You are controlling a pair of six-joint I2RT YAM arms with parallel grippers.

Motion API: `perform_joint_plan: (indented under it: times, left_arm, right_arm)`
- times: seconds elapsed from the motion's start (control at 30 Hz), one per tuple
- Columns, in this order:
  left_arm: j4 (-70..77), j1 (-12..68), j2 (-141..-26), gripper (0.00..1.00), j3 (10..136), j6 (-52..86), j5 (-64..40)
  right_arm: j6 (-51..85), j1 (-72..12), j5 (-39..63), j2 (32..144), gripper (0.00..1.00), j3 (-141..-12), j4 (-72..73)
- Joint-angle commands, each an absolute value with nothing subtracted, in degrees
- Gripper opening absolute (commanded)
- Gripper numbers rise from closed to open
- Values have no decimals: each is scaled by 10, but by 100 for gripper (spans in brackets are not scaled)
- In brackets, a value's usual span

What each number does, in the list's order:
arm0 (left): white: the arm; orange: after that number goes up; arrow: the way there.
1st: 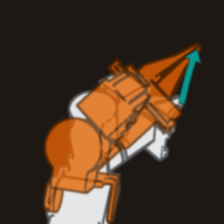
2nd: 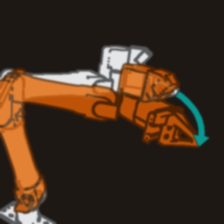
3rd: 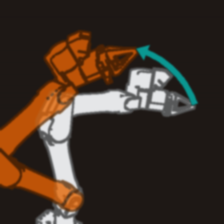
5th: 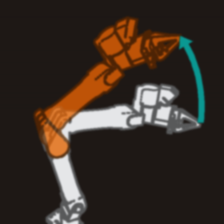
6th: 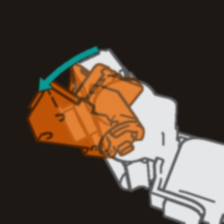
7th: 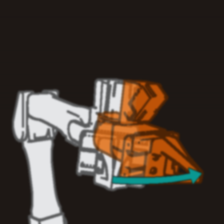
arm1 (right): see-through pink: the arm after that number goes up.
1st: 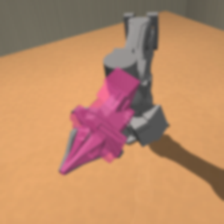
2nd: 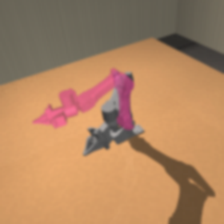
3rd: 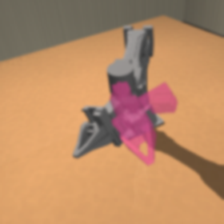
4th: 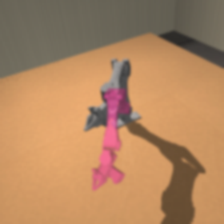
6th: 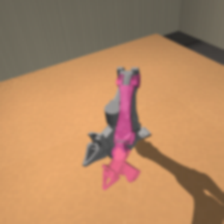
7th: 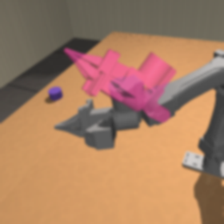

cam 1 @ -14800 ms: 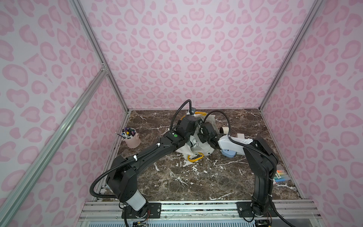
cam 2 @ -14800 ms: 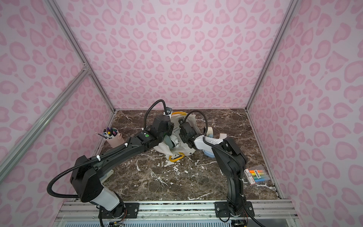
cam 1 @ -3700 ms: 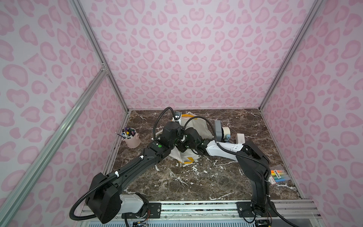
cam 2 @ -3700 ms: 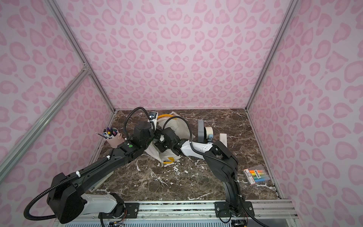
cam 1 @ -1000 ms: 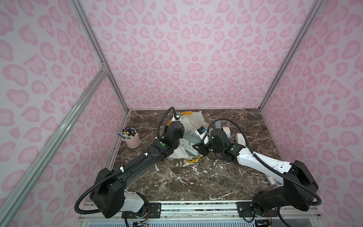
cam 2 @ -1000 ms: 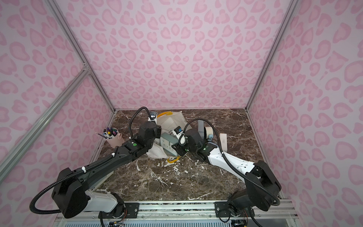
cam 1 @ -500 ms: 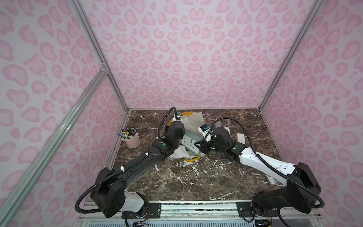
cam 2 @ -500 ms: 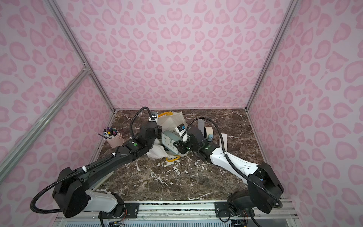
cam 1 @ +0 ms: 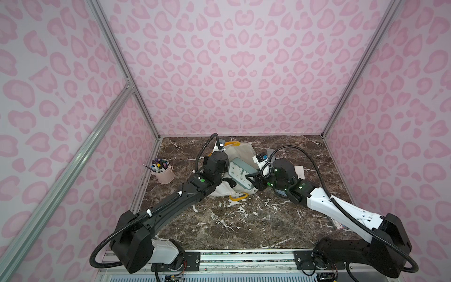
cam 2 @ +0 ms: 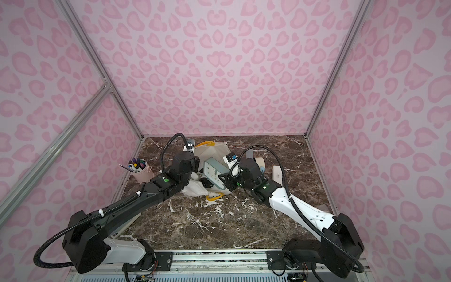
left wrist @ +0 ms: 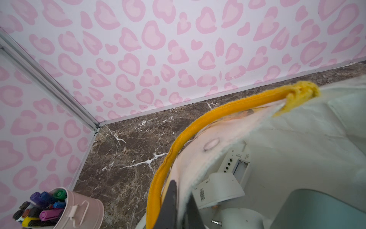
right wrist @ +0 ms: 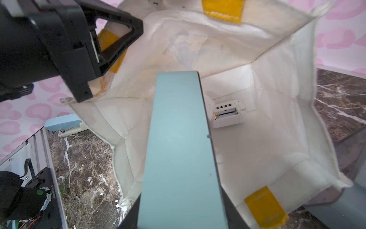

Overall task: Take the alarm clock out of the canvas bag
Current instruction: Place the alarm at the center of the board.

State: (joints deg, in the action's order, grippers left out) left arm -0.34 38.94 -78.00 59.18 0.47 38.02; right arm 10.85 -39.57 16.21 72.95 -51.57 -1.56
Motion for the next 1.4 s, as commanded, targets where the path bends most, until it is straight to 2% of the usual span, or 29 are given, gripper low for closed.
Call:
perform_joint_plan:
  times: [0.0,0.4,0.77,1.37]
  left_arm:
    - [-5,387,-764,3,579,-17,406]
    - [-13,360,-708,3,538,-61,436]
    - [-10,319,-669,3,521,-107,418]
    - [-7,275,-629,3,511,-175,370]
  right_arm:
    - [106,-395,147,710,19,-501,10]
    - [129,-374,114,644,19,-461,18]
    - [138,-346,81,624,19,-451,25]
    - [151,-346,-45,712,18,-461,91]
